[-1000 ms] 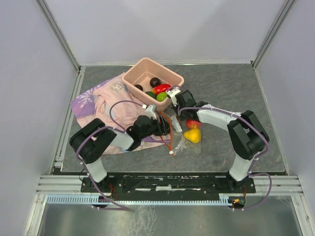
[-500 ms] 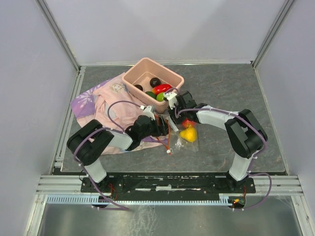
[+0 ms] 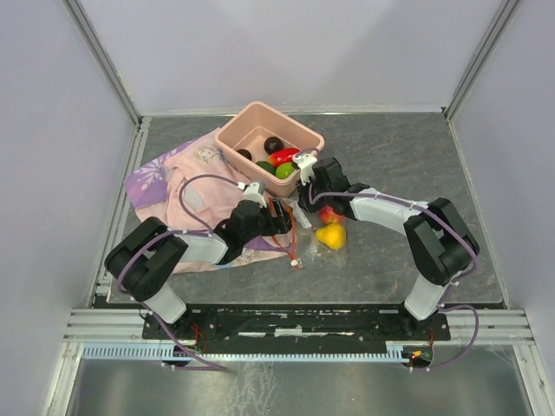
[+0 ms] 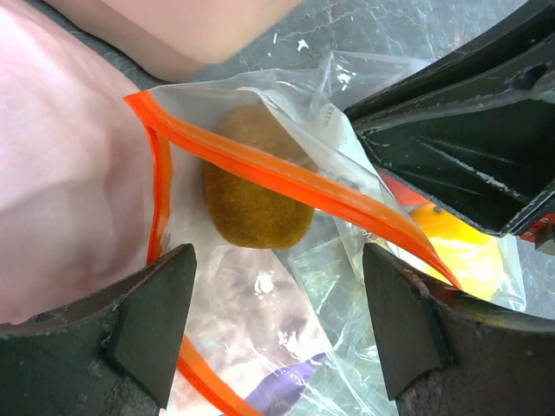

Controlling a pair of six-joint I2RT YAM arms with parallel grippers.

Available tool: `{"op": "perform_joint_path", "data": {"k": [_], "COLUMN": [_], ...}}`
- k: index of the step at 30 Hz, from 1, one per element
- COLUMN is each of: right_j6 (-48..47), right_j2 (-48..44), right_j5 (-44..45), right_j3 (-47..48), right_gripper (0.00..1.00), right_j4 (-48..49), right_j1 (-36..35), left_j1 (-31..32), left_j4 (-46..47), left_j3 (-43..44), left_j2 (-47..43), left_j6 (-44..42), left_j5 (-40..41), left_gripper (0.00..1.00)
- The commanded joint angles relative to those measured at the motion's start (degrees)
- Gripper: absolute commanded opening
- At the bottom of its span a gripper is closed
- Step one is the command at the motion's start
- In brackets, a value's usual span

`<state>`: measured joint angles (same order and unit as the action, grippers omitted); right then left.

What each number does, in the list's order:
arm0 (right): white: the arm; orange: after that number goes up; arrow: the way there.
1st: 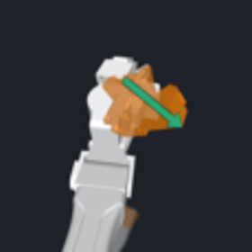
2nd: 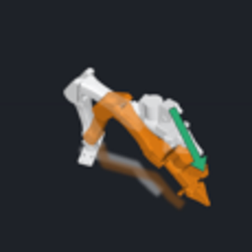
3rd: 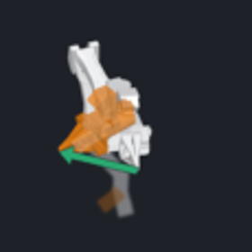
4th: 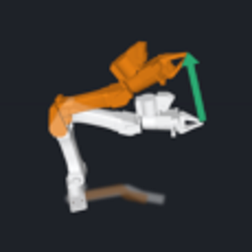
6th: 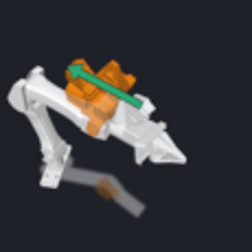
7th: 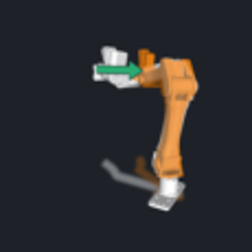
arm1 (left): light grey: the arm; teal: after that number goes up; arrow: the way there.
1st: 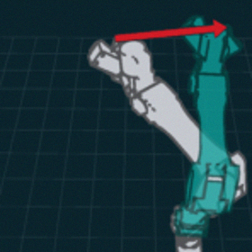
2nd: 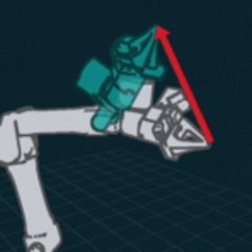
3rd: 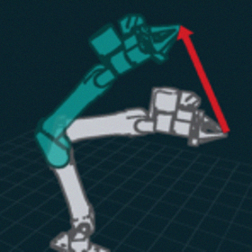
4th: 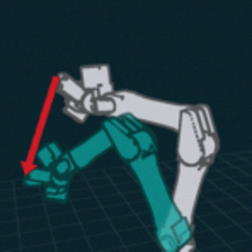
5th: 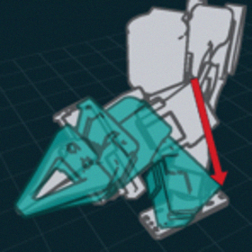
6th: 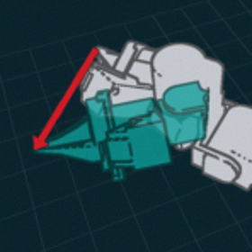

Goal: Open the zip-top bag and remove the fake food
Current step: Pick up the fake fruit from the zipper food storage bag.

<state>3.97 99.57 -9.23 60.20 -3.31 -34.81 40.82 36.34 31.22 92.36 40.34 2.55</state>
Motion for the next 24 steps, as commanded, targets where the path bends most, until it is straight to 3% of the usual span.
{"op": "perform_joint_path", "data": {"k": [1, 9, 24], "right_j6": [4.8, 8.0, 7.4], "right_j2": [0.9, 5.9, 7.6], "right_j5": [3.8, 3.9, -9.2], "right_j3": [2.3, 0.0, -3.5], "right_gripper": [0.24, 0.25, 0.24], "right_j4": [6.1, 14.6, 21.1], "right_j1": [0.0, -0.1, -0.4], "left_j1": [-0.9, -1.4, -3.0], "left_j4": [2.2, 1.8, -2.5], "left_j3": [0.8, 2.8, 5.5], "left_j2": [-0.1, 1.0, 3.1], "left_j6": [-2.1, -3.3, -4.7], "left_j5": [0.4, -1.4, 0.5], "left_gripper": [0.84, 0.84, 0.83]}}
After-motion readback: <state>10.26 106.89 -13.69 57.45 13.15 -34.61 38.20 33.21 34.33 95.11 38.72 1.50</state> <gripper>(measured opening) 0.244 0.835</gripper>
